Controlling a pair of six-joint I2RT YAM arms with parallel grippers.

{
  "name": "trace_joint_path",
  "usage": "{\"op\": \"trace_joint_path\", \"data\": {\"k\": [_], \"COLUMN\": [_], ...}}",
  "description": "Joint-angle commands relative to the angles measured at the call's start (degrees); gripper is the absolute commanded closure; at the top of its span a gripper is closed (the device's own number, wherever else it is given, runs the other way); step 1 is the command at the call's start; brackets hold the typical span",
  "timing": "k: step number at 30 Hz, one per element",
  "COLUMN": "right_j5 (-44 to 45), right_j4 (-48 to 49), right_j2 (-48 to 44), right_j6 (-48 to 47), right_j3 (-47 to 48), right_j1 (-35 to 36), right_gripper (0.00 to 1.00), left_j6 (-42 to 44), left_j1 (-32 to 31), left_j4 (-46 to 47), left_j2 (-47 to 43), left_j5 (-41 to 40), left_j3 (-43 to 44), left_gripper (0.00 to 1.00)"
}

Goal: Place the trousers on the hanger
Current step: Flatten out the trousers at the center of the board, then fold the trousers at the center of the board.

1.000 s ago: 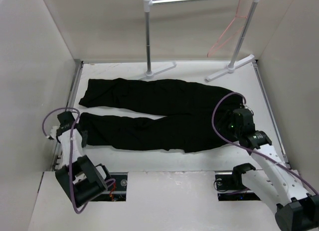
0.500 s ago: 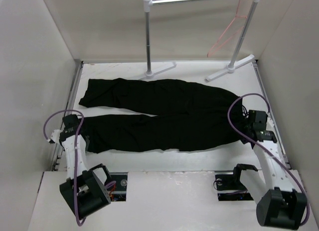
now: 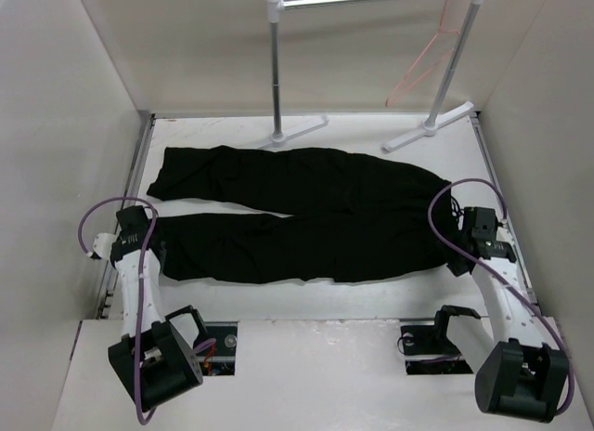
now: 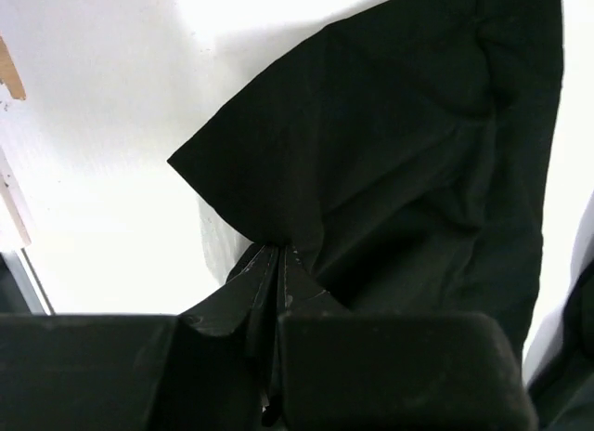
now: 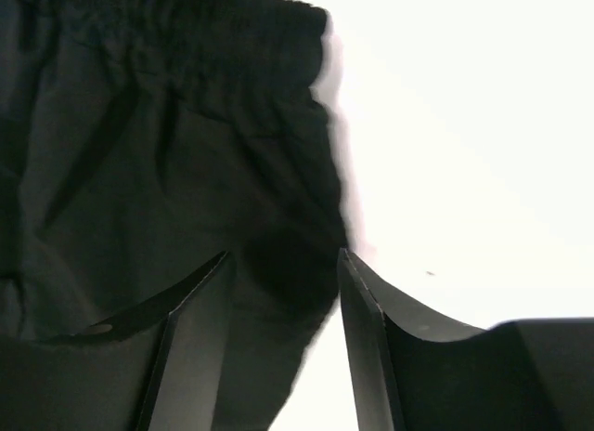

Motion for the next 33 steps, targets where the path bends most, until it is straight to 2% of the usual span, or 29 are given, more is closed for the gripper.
{"op": "trace_joint_path", "data": {"k": [1, 7, 14, 16, 19, 21, 24, 25, 27, 30, 33], "right_j5": [5.63, 7.04, 1.87, 1.25, 0.28, -1.12, -0.42, -0.07, 1.59, 3.00, 10.62], "right_j4": [-5.37, -5.99, 6.04, 9.64, 11.15, 7.84, -0.42, -3.14, -8.26, -7.39, -8.70], "right_j2": [-2.52, -3.84, 4.66, 8.18, 11.36, 9.01, -2.22, -3.48, -3.93, -5.69, -5.69], "right_j6": [0.73, 0.82, 1.26, 0.64, 0.82, 1.08, -0.06, -0.76, -1.64, -5.49, -9.55], "right_j3": [1.83, 2.71, -0.11, 0.33, 0.60, 1.21, 3.66, 5.24, 7.97, 9.55, 14.64], "right_j1": [1.40, 1.94, 2.20, 2.20, 2.11, 0.98, -1.75, -2.28, -1.15, -0.26, 4.02], "right_gripper": [0.45, 0.44, 0.47, 0.55, 0.82, 0.95, 0.98, 0.98, 0.99, 1.00, 1.00], "left_j6": [-1.35, -1.00, -0.74, -0.65, -0.56, 0.74, 3.73, 4.53, 5.85, 8.65, 12.26], "left_j1": [-0.30, -1.44, -2.49, -2.49, -2.49, -1.27, 1.54, 1.81, 1.81, 1.38, -0.03], "left_j4": [0.02, 0.20, 1.96, 2.04, 1.35, 0.30, -2.95, -4.01, -6.64, -10.51, -12.28], "left_j2": [-1.65, -0.95, 0.11, 0.20, -0.33, -1.38, -0.34, 0.02, -0.15, -1.21, -2.00], "left_j5": [0.19, 0.28, 0.19, 0.01, -0.08, -0.69, -5.42, -6.66, -10.25, -16.40, -22.04], "left_j3": [1.68, 2.47, 1.94, 1.86, 1.77, 2.55, 6.67, 7.91, 10.81, 15.02, 18.11], "left_gripper": [1.00, 1.00, 1.00, 1.00, 1.00, 1.00, 1.00, 1.00, 1.00, 1.00, 1.00]}}
